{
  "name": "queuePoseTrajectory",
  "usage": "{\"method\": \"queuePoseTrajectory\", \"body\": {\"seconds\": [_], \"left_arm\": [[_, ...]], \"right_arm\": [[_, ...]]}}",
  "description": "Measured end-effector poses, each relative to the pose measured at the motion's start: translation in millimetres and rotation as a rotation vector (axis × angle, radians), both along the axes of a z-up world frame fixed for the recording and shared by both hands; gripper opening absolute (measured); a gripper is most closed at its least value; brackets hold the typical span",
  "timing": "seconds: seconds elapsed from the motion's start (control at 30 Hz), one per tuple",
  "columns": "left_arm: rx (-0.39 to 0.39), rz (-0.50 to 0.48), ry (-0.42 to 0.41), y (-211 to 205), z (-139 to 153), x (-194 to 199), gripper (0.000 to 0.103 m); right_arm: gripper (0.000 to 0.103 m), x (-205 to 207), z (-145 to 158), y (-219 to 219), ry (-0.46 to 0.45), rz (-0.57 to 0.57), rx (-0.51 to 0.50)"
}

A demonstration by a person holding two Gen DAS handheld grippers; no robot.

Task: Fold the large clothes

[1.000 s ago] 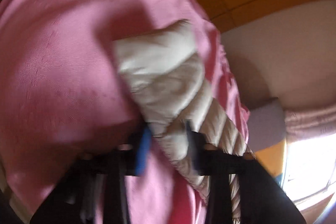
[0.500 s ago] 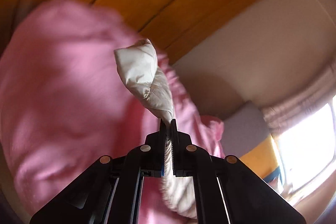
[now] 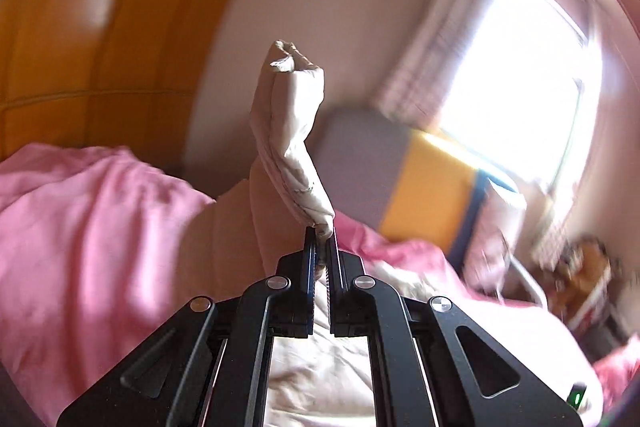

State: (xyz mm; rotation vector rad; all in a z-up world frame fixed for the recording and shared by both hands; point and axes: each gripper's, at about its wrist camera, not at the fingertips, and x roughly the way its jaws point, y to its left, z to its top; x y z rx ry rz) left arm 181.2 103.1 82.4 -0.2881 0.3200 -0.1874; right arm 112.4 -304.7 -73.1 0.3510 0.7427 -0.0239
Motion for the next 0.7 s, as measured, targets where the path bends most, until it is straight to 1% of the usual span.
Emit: {"method": "queuePoseTrajectory", "body": {"seconds": [0.07,0.13,0.23,0.33,0.43,0.47,0.5,0.57,0.6,0.63,0.67,0.7], "left_arm": [[0.059,-0.064,0.023,-34,-13,6,0.003],[0.114,-0.100,0.044,-62,-29,8,0.003],[0.186,-0.181,0.100,-114,-59,18,0.003],[0.255,-0.268,0.151,-157,-88,21,0.003],[0.340,-0.346,0.190,-186,-116,31,0.003],[0.394,-0.372,0.218,-200,-128,33,0.003],[0.424,-0.383,0.233,-207,-135,33,0.003],[0.487,-0.416,0.294,-220,-147,36,0.004],[0.501,-0.420,0.305,-219,-148,35,0.004],[0.499,-0.425,0.306,-216,-146,33,0.005],[0.467,-0.441,0.295,-209,-141,29,0.016],[0.433,-0.450,0.287,-203,-134,26,0.042]], "right_arm": [[0.101,0,0,0,0.000,0.000,0.000],[0.101,0,0,0,-0.002,0.000,0.004],[0.101,1,0,-1,-0.001,0.000,0.007],[0.101,1,-1,-1,-0.001,0.000,0.003],[0.101,1,-1,0,0.000,-0.001,0.002],[0.101,2,-1,0,0.001,-0.001,0.001],[0.101,1,-2,1,0.002,-0.001,0.000],[0.101,1,-2,1,0.002,-0.001,0.000],[0.101,1,-2,1,0.001,0.000,0.002],[0.101,1,-2,1,0.001,-0.001,0.003],[0.101,2,-3,1,0.001,0.000,0.005],[0.101,1,-3,1,0.001,0.000,0.006]]}}
